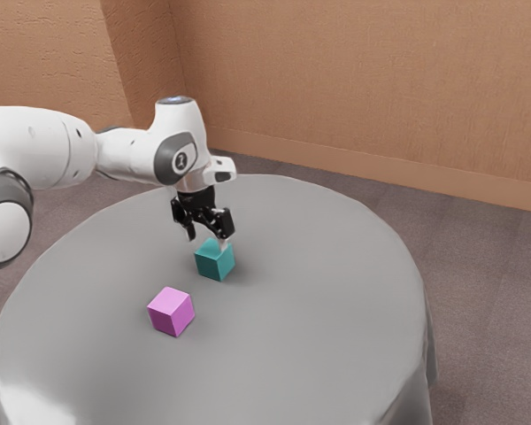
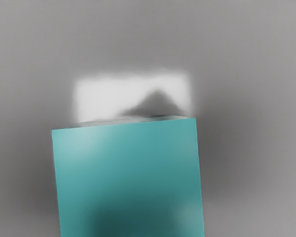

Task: Pick up the blue block with one arm, and put the blue block on the pink block with one arm

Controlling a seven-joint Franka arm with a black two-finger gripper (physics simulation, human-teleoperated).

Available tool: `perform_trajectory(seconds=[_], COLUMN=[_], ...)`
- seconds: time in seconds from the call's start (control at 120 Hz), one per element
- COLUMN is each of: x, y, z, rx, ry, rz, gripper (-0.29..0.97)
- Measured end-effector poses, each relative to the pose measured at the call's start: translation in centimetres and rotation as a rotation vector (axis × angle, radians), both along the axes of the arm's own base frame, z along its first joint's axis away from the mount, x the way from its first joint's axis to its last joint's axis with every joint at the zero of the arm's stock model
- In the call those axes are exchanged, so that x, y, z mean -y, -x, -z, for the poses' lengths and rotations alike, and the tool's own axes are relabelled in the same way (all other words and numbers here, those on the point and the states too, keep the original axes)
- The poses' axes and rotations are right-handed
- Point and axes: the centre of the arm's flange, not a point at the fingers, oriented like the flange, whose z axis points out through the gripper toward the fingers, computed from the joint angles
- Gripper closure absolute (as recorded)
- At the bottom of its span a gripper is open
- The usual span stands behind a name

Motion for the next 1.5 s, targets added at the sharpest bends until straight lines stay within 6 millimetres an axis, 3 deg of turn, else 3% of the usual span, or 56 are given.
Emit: perform_trajectory(seconds=[0.392, 1.208, 1.433, 1.5], x=[-0.4, -0.9, -0.8, -0.8], y=[-1.3, -1.5, -1.8, -1.9], z=[2.2, 6.9, 6.9, 6.6], rx=[0.039, 0.016, 0.024, 0.031], ry=[0.000, 0.024, 0.024, 0.024], rz=[0.010, -0.002, 0.000, 0.000], gripper=[0.00, 0.00, 0.00, 0.07])
